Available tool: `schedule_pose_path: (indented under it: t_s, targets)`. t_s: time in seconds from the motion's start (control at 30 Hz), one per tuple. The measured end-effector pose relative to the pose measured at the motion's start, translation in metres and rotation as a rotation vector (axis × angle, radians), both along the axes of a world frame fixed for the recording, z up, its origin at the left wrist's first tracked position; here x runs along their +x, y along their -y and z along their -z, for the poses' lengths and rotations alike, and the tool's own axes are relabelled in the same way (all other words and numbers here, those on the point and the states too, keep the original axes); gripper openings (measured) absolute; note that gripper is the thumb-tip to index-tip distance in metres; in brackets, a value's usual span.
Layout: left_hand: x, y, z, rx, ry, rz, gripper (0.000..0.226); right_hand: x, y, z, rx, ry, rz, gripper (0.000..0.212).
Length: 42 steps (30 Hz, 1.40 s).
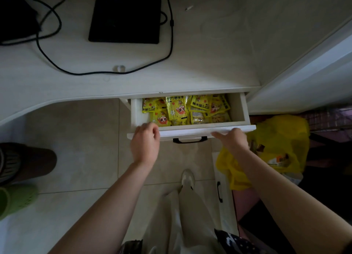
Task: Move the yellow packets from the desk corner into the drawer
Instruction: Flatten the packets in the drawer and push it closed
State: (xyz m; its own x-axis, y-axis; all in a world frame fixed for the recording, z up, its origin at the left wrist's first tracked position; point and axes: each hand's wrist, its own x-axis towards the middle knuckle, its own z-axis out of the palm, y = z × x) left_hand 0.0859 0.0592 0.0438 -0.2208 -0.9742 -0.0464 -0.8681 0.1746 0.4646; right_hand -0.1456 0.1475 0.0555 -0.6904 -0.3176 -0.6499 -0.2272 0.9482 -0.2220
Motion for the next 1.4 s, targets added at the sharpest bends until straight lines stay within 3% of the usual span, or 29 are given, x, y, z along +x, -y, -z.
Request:
schedule_pose_path:
  t_s: [0.07, 0.17, 0.23, 0.33, 0.47, 0.6, 0.73, 0.8, 0.9, 1.1, 1.4]
  targets:
    - [0.001, -0.001, 0.007, 0.322, -0.17, -0.326, 0.025, -0.004, 0.006, 0.0, -0.161, 0.323, 0.378, 0.054]
    - [-0.003, 0.007, 0.008, 1.078, -0.734, -0.874, 0.031, -0.017, 0.019, 0.003, -0.313, 0.56, 0.705, 0.028]
    - [-0.006, 0.018, 0.006, 1.221, -1.023, -0.992, 0.031, -0.022, 0.026, 0.006, -0.303, 0.589, 0.774, 0.018]
    - [-0.015, 0.036, 0.005, 1.188, -1.24, -1.079, 0.034, -0.024, 0.034, 0.007, -0.284, 0.599, 0.784, 0.014]
    - [-0.021, 0.049, 0.01, 1.179, -1.25, -1.062, 0.008, -0.03, 0.045, 0.005, -0.373, 0.704, 0.852, 0.022]
    - [-0.026, 0.066, 0.017, 1.17, -1.198, -0.981, 0.013, -0.044, 0.065, 0.006, -0.489, 0.785, 0.937, 0.045]
    - [-0.035, 0.087, 0.022, 1.124, -1.205, -0.931, 0.023, -0.057, 0.085, 0.008, -0.445, 0.799, 0.884, 0.038]
    - [-0.038, 0.095, 0.022, 1.114, -1.231, -0.893, 0.016, -0.06, 0.093, 0.006, -0.409, 0.794, 0.797, 0.032]
    - [-0.044, 0.106, 0.021, 1.097, -1.248, -0.853, 0.009, -0.065, 0.102, 0.006, -0.425, 0.787, 0.721, 0.041]
    - [-0.055, 0.121, 0.019, 1.115, -1.324, -0.863, 0.014, -0.075, 0.115, 0.006, -0.505, 0.864, 0.791, 0.023]
    - [-0.065, 0.116, 0.007, 1.125, -1.401, -0.902, 0.013, -0.075, 0.114, 0.013, -0.572, 0.931, 0.832, 0.024]
